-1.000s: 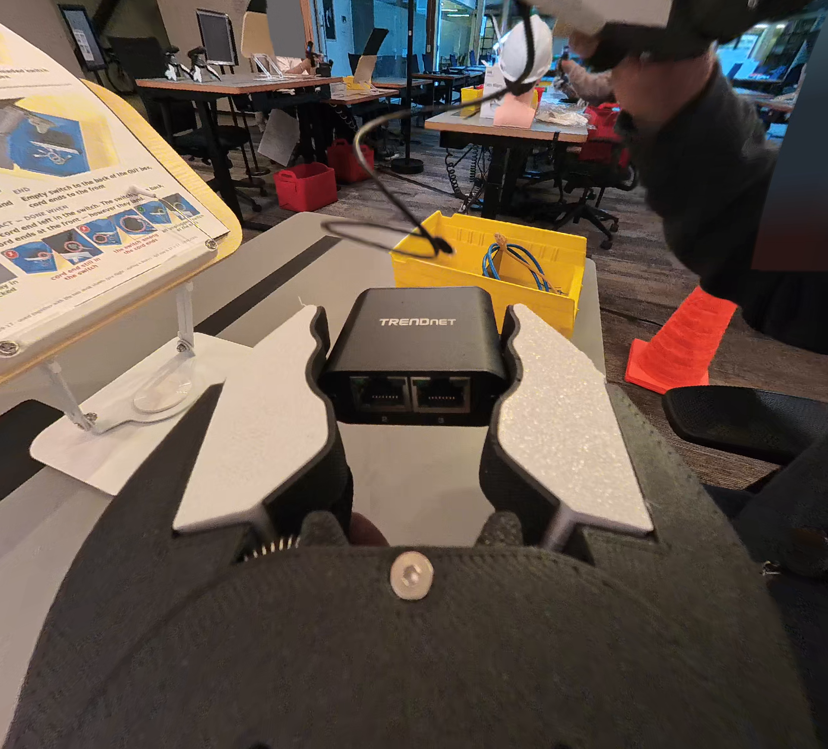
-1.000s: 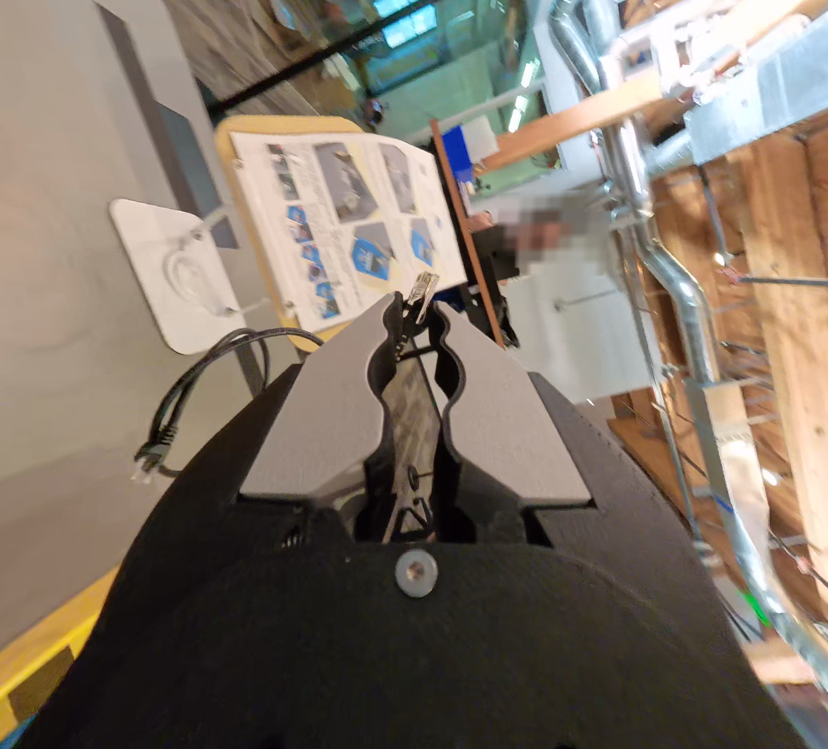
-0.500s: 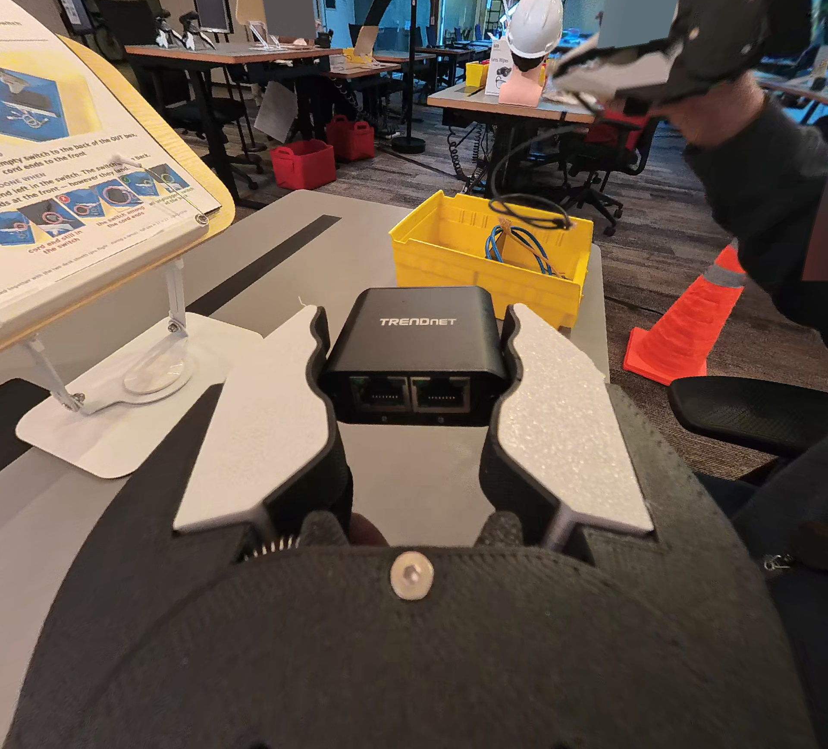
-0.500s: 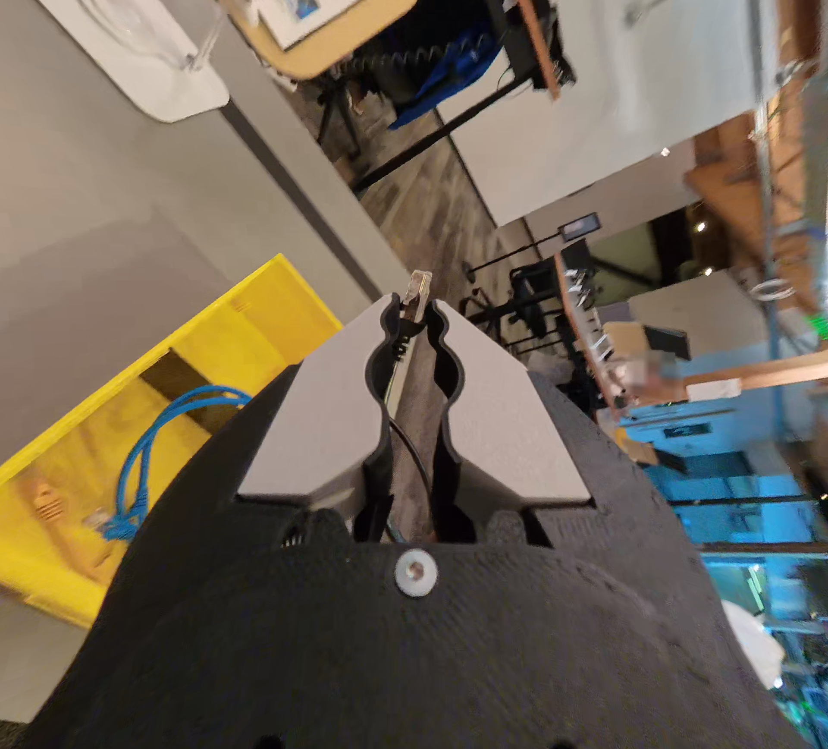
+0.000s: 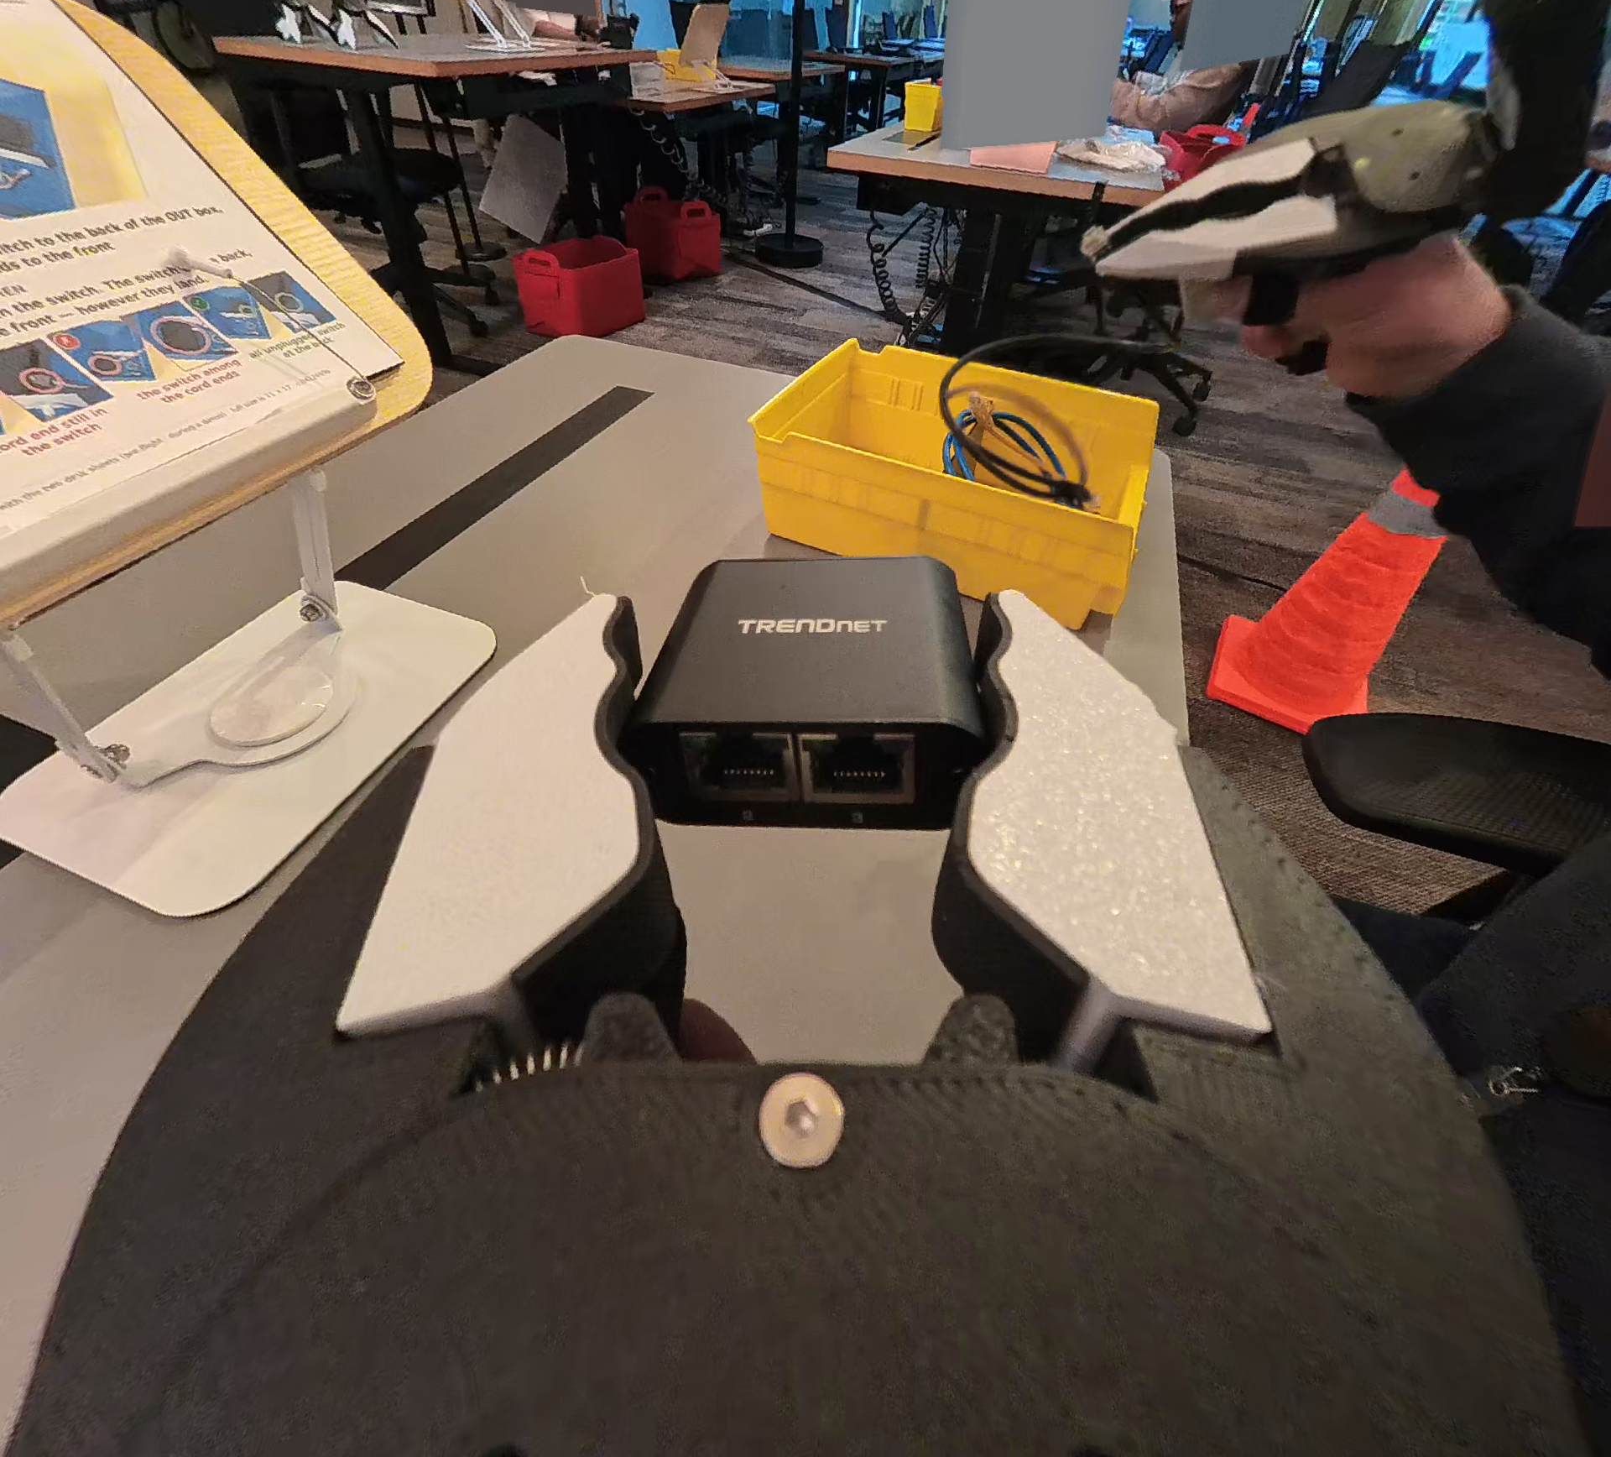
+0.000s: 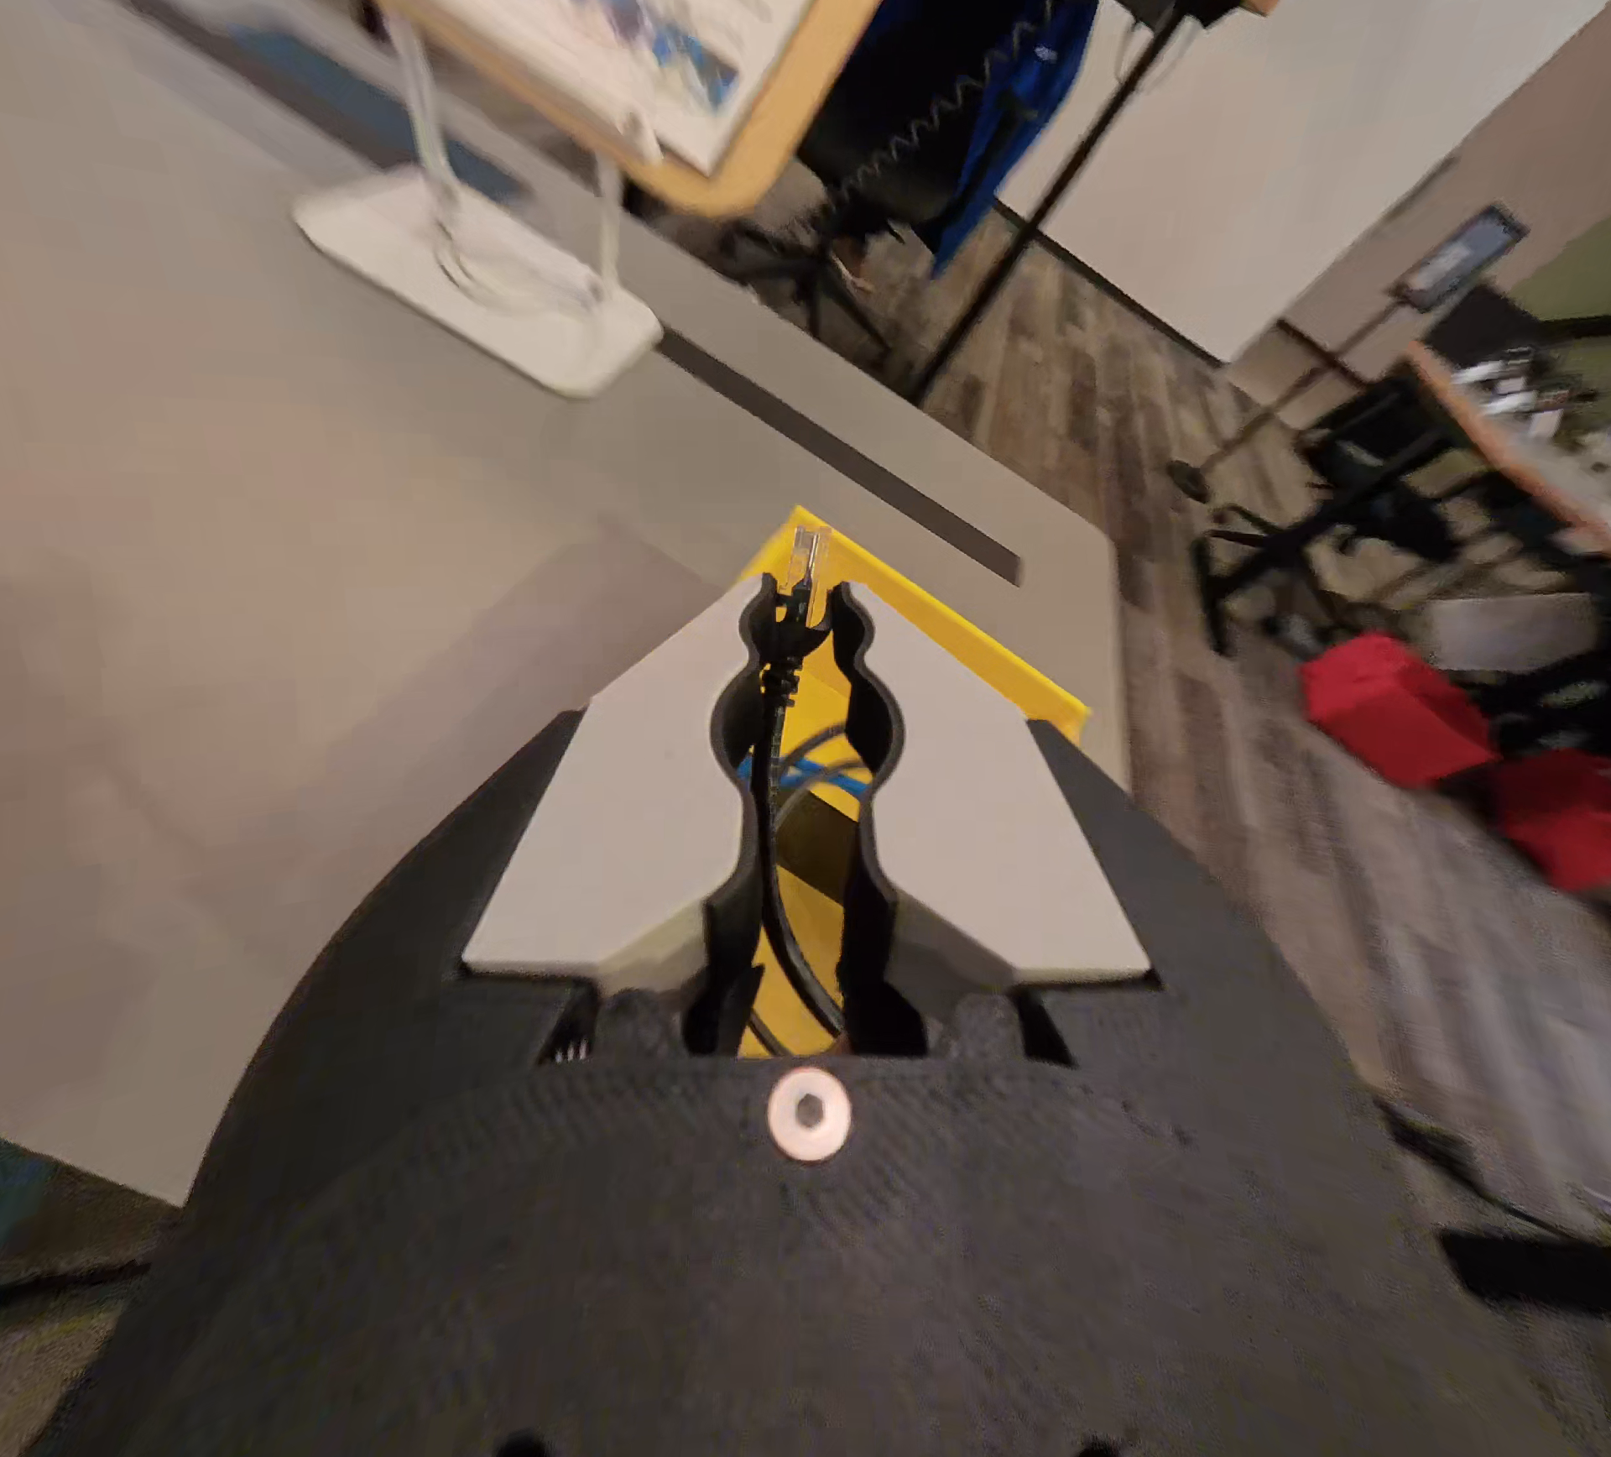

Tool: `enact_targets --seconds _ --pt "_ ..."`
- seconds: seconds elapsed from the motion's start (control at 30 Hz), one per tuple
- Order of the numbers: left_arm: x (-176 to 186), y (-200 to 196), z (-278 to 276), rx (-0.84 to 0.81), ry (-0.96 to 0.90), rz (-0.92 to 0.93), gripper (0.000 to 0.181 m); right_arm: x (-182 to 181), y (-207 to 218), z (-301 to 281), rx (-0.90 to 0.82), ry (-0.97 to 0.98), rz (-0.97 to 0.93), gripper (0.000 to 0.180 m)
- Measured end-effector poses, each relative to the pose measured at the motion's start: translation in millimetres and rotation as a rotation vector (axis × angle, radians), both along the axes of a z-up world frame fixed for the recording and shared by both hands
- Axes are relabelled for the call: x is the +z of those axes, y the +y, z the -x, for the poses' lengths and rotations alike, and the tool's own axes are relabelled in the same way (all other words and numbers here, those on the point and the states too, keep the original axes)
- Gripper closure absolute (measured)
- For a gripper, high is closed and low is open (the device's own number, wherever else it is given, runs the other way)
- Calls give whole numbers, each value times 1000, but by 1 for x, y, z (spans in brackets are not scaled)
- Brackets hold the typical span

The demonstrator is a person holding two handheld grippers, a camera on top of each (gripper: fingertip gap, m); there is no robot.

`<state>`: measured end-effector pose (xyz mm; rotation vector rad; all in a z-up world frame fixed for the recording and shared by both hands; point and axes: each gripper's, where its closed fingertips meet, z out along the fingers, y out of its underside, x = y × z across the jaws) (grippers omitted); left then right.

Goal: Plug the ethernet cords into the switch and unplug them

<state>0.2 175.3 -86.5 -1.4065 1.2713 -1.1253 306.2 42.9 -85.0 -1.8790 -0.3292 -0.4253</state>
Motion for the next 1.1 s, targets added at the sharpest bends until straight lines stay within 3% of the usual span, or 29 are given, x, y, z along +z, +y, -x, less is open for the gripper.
enact_targets --seconds 0.03,0.13,0.37,0.5,0.57,0.77,0.83,0.9,1.0,1.1 --pt "-1 0 0 0 3 -1 107 6 0 4 17 59 -26 169" --pt "-3 -2 -1 -6 6 2 107 -5 1 -11 -45 0 23 169" --pt "-1 -1 2 -1 9 -10 107 -116 -2 -28 -64 154 310 168" --pt "-5 -3 0 -7 23 -12 107 -174 -17 -28 -71 132 576 117" --pt "-6 -3 -1 -8 31 -19 107 -169 -23 -20 -38 126 594 105" --pt "-10 -4 -4 -13 33 -13 107 -125 -39 -7 65 118 570 102" --pt "-11 -6 -5 -16 34 -15 107 -108 -40 -7 67 73 548 106" --pt "-11 -10 -6 -28 33 -13 107 -70 -27 7 103 -46 408 119" --pt "-8 -22 -13 -69 14 17 107 -23 4 75 278 -267 203 120" --pt "-10 -39 -21 -126 9 57 107 -12 32 172 526 -511 32 120"
